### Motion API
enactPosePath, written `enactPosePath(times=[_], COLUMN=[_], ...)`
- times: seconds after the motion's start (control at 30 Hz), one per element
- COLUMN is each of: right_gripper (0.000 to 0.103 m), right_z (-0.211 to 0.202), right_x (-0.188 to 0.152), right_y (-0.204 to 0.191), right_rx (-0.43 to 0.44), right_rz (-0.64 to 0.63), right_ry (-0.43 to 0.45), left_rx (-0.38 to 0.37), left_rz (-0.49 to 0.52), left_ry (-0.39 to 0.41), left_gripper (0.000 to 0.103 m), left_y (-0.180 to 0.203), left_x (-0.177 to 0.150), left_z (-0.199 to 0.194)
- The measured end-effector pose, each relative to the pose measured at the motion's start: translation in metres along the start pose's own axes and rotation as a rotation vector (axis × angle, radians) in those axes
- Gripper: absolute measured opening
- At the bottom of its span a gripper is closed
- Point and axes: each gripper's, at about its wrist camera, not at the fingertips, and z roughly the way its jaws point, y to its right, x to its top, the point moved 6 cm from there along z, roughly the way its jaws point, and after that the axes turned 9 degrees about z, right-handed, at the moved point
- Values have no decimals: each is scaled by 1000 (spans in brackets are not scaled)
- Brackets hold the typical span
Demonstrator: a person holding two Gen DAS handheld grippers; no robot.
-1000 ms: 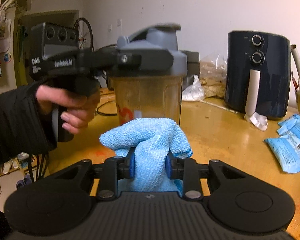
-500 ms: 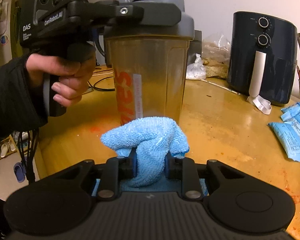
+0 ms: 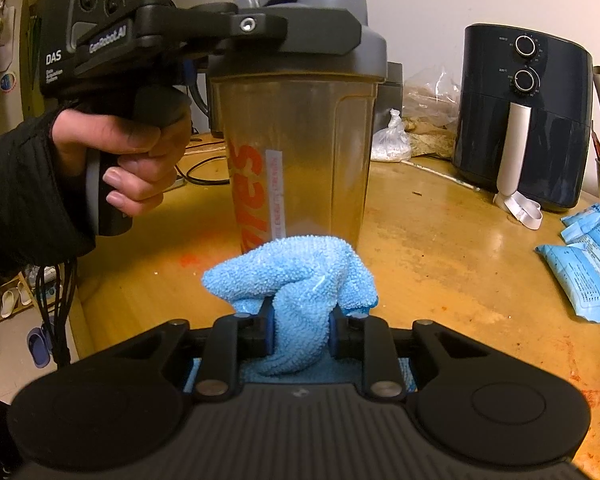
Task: Clean container
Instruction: 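Lower the bottle with the left gripper while the right gripper wipes its side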
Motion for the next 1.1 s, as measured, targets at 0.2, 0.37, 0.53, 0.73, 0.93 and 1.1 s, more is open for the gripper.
enactPosePath(times=[0.2, 0.37, 0.53, 0.73, 0.93, 1.1], right_gripper=[19, 20, 20, 20, 20, 20], right_z=[-6, -14, -27, -39, -47, -56], right_x=[2, 7, 19, 31, 39, 43], right_y=[-1, -3, -6, -9, -9, -12], right_rx=[7, 14, 19, 23, 30, 32], right_rz=[5, 6, 8, 5, 10, 4], right_ry=[34, 75, 136, 201, 261, 320], left_rx=[1, 1, 1, 4, 8, 9], left_rz=[0, 0, 0, 0, 0, 1], left_ry=[-3, -4, -5, -7, -9, -10], left_gripper=[95, 95, 95, 95, 95, 95], left_y=[-1, -1, -1, -1, -1, -1], left_x=[0, 0, -1, -1, -1, -1], left_z=[0, 0, 0, 1, 0, 0])
